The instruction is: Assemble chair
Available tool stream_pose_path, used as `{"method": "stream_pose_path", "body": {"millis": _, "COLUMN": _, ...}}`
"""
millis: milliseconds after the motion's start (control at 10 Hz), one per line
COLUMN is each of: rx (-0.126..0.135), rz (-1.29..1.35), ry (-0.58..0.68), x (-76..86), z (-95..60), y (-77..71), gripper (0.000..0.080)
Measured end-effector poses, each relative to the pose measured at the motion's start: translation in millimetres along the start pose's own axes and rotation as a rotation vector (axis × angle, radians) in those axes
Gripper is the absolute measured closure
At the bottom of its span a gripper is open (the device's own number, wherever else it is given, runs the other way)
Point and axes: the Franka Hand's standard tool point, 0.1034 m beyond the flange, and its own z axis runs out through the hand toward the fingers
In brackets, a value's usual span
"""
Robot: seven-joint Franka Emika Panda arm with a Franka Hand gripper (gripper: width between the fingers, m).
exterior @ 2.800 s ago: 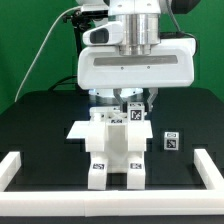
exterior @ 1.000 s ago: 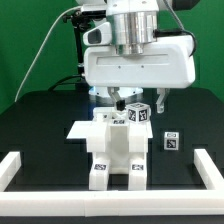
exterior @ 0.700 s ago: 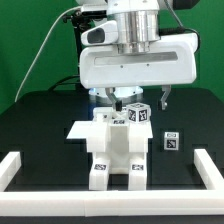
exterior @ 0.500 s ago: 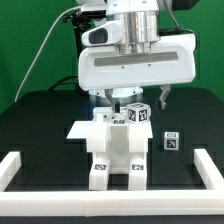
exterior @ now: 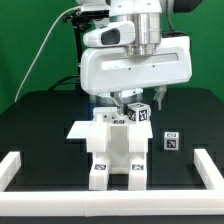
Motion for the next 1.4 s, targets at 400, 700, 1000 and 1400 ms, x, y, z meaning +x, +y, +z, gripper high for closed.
{"method": "stream_pose_path", "body": {"millis": 400, "rx": 0.003, "rz": 0.317, "ry": 0.001, "x": 0.1, "z": 0.1, "y": -0.6, "gripper": 0.0517}}
{"method": "stream_pose_path", "body": {"millis": 700, "rx": 0.003, "rz": 0.507, "ry": 0.002, "x": 0.8, "z": -0.3, "y": -0.5, "gripper": 0.0517}}
{"method": "stream_pose_path", "body": {"millis": 1000, "rx": 0.003, "rz": 0.637, "ry": 0.007, "x": 2.0, "z": -0.8, "y": -0.3, "gripper": 0.0515}}
{"method": "stream_pose_path", "body": {"millis": 1400, "rx": 0.003, "rz": 0.636, "ry": 0.007, "x": 1.9, "z": -0.8, "y": -0.3, "gripper": 0.0190}}
